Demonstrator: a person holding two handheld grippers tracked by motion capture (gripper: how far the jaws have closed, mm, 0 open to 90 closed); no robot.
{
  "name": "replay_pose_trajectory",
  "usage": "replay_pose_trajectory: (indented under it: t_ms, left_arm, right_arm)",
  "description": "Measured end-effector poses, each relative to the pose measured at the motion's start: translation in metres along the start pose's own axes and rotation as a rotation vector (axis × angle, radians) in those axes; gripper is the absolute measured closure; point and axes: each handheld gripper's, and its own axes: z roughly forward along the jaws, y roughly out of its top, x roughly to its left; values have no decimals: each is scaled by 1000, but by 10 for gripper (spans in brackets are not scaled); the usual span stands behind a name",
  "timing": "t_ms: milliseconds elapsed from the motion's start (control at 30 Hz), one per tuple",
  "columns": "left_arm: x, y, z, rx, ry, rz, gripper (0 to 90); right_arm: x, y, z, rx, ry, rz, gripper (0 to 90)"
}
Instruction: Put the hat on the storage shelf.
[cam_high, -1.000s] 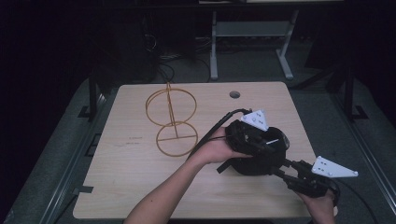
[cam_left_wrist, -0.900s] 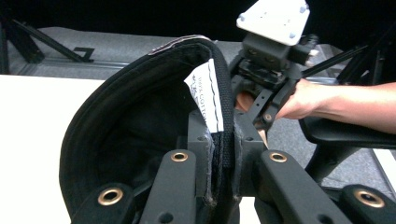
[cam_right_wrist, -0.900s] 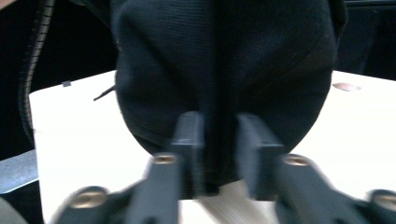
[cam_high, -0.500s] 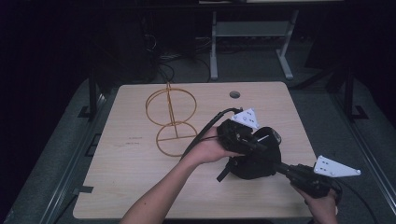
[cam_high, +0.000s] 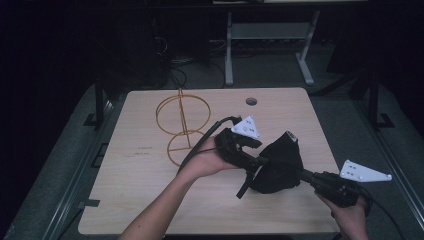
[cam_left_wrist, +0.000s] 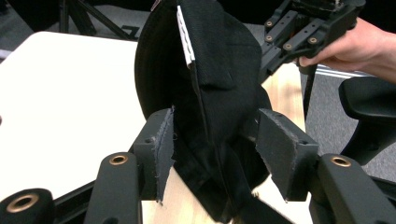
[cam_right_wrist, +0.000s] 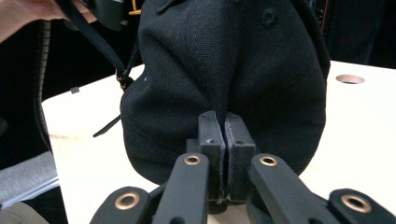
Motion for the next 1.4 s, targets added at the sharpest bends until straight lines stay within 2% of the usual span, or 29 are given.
replay_pose_trajectory:
  t_ms: [267, 400, 567, 600, 633, 667, 800, 1000, 1233, 1400]
  left_arm:
    - [2, -15, -25, -31, 29, -19, 446]
    - [2, -22, -31, -29, 41, -26, 443]
    - [6, -42, -38, -26, 58, -53, 438]
    - [6, -42, -38, -26, 58, -53, 437]
    - [7, -49, -40, -24, 67, -63, 434]
    - [7, -49, -40, -24, 67, -63, 433]
    - [9, -67, -43, -22, 76, -92, 429]
    - [8, -85, -42, -17, 79, -102, 426]
    - [5, -98, -41, -18, 85, -106, 424]
    - [2, -111, -40, -14, 98, -108, 423]
  right_arm:
    - [-3, 18, -6, 38, -22, -24, 877]
    - [-6, 23, -9, 43, -24, -29, 877]
    - [-11, 30, -13, 51, -25, -14, 877]
    - [-11, 30, -13, 51, -25, -14, 877]
    - [-13, 32, -14, 48, -28, -12, 877]
    - [-14, 33, -15, 47, -28, -10, 877]
    - [-15, 39, -17, 47, -28, -15, 878]
    - [-16, 46, -17, 45, -36, -33, 881]
    - [-17, 50, -15, 45, -29, -26, 885]
    - [-17, 60, -12, 41, -24, -33, 886]
